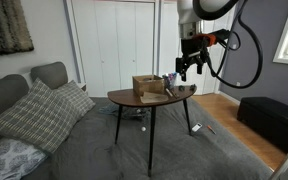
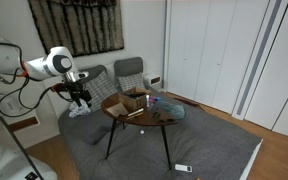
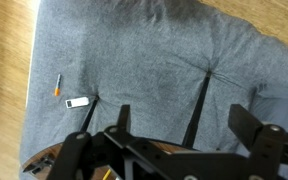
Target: Pick up the gray storage bin and pour all the contents into the cardboard box, put the gray storage bin on the table
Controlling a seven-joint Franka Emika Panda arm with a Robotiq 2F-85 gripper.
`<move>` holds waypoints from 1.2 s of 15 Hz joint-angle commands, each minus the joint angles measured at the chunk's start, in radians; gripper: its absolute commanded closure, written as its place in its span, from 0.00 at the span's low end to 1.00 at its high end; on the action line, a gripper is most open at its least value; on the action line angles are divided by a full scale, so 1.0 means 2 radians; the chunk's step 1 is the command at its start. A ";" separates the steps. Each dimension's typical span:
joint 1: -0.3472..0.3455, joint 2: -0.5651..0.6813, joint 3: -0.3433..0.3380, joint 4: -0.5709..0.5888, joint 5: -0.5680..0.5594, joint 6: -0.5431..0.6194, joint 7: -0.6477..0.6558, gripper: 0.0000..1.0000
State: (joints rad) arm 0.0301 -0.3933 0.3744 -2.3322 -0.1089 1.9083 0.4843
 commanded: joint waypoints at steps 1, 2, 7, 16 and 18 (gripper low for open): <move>0.017 0.003 -0.015 0.001 -0.006 -0.002 0.005 0.00; 0.017 0.003 -0.015 0.001 -0.006 -0.002 0.005 0.00; 0.012 0.006 -0.020 0.004 -0.010 -0.001 0.008 0.00; -0.010 0.046 -0.126 0.038 -0.049 0.118 -0.159 0.00; -0.011 0.069 -0.148 0.060 -0.037 0.136 -0.198 0.00</move>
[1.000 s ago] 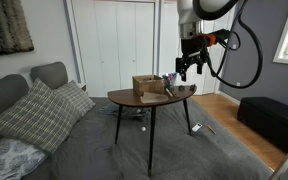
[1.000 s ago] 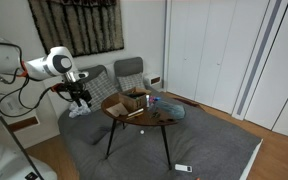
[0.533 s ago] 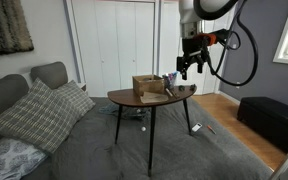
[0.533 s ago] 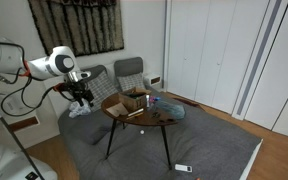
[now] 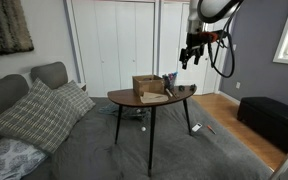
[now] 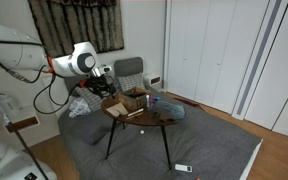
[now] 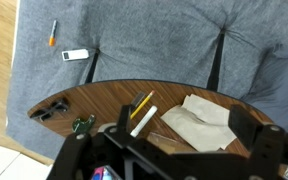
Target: Pick up the gray storage bin and pour all the contents into the cardboard box, put the gray storage bin on the table
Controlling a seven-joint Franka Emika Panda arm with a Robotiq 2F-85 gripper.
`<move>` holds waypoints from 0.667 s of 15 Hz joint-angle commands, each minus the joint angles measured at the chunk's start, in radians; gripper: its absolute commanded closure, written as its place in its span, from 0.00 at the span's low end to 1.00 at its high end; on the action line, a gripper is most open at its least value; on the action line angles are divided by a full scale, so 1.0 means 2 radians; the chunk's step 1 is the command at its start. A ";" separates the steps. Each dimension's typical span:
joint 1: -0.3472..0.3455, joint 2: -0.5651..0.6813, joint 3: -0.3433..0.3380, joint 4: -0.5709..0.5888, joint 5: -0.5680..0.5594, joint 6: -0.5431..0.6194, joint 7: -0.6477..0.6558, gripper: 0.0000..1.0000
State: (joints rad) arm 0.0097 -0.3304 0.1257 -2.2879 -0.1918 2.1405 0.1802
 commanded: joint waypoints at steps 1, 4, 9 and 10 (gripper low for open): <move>-0.002 0.052 -0.032 0.051 0.007 0.029 -0.061 0.00; -0.003 0.092 -0.053 0.085 0.018 0.055 -0.101 0.00; -0.007 0.166 -0.075 0.139 0.051 0.092 -0.155 0.00; -0.008 0.177 -0.077 0.147 0.060 0.097 -0.166 0.00</move>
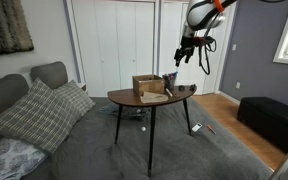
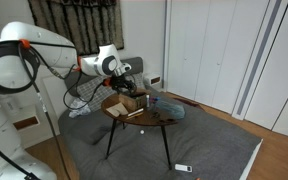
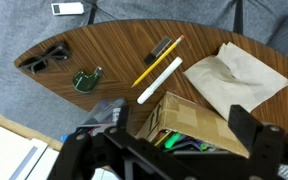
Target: Pick up the gray storage bin and pour all the contents into the cardboard box, put the gray storage bin on the table
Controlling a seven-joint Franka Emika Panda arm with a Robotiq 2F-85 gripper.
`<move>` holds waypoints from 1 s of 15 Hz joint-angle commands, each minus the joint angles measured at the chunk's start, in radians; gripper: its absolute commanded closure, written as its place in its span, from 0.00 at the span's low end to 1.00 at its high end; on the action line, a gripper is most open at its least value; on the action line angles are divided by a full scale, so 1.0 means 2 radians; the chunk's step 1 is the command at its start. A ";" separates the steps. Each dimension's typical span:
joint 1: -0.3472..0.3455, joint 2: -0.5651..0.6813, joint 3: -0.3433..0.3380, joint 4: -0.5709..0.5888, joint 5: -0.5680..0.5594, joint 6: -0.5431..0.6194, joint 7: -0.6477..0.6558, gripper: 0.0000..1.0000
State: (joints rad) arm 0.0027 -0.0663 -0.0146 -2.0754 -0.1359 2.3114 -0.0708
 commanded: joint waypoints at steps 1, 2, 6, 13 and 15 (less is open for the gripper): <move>-0.007 0.059 -0.009 0.050 0.048 0.015 -0.059 0.00; -0.009 0.070 -0.010 0.058 0.061 0.018 -0.075 0.00; -0.018 0.077 -0.009 0.054 0.067 0.032 -0.074 0.00; -0.023 0.092 -0.010 0.069 0.069 0.042 -0.074 0.00; -0.023 0.092 -0.010 0.070 0.069 0.042 -0.074 0.00</move>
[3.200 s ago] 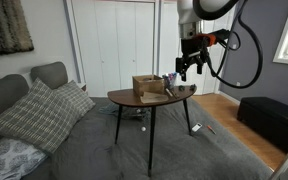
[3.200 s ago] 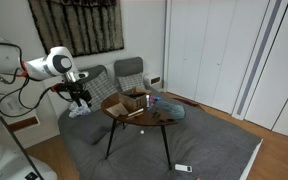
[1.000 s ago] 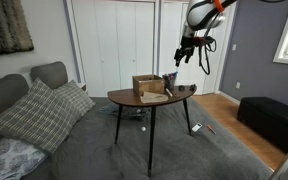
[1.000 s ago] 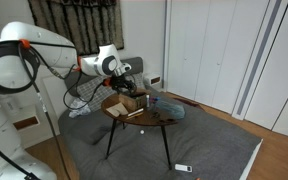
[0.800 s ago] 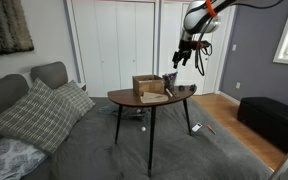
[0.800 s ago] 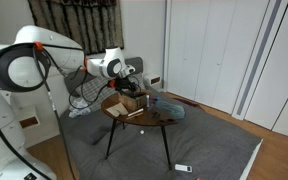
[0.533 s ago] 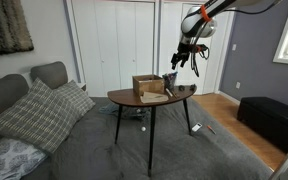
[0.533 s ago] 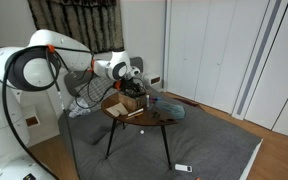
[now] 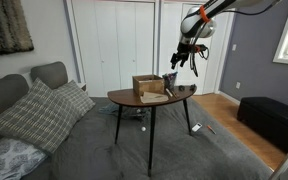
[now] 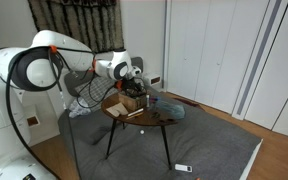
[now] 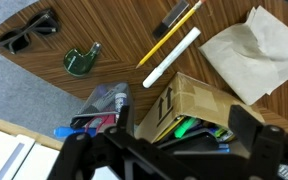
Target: Pick up the gray storage bin and pour all the contents into the cardboard box, put the gray storage bin on the table
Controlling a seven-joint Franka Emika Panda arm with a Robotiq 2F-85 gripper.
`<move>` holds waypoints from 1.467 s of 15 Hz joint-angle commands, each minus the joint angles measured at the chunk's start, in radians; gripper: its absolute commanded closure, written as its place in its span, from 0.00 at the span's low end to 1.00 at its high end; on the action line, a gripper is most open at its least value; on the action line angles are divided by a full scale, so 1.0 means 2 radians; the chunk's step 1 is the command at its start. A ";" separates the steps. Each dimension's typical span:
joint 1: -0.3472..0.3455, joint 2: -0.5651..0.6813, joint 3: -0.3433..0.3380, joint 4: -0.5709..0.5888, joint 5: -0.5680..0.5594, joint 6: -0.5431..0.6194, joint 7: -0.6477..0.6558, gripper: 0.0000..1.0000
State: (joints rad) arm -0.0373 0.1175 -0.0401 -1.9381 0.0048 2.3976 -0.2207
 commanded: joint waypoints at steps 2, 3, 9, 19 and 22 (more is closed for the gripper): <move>-0.003 0.008 0.001 0.008 -0.011 -0.005 -0.001 0.00; -0.003 0.014 0.001 0.013 -0.013 -0.002 -0.003 0.00; -0.015 0.059 0.002 0.065 -0.006 0.000 -0.050 0.00; -0.045 0.146 0.027 0.157 0.023 -0.009 -0.133 0.00; -0.052 0.171 0.034 0.183 0.022 -0.011 -0.138 0.00</move>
State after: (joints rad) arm -0.1120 0.3970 -0.0014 -1.6553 0.0195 2.3979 -0.4571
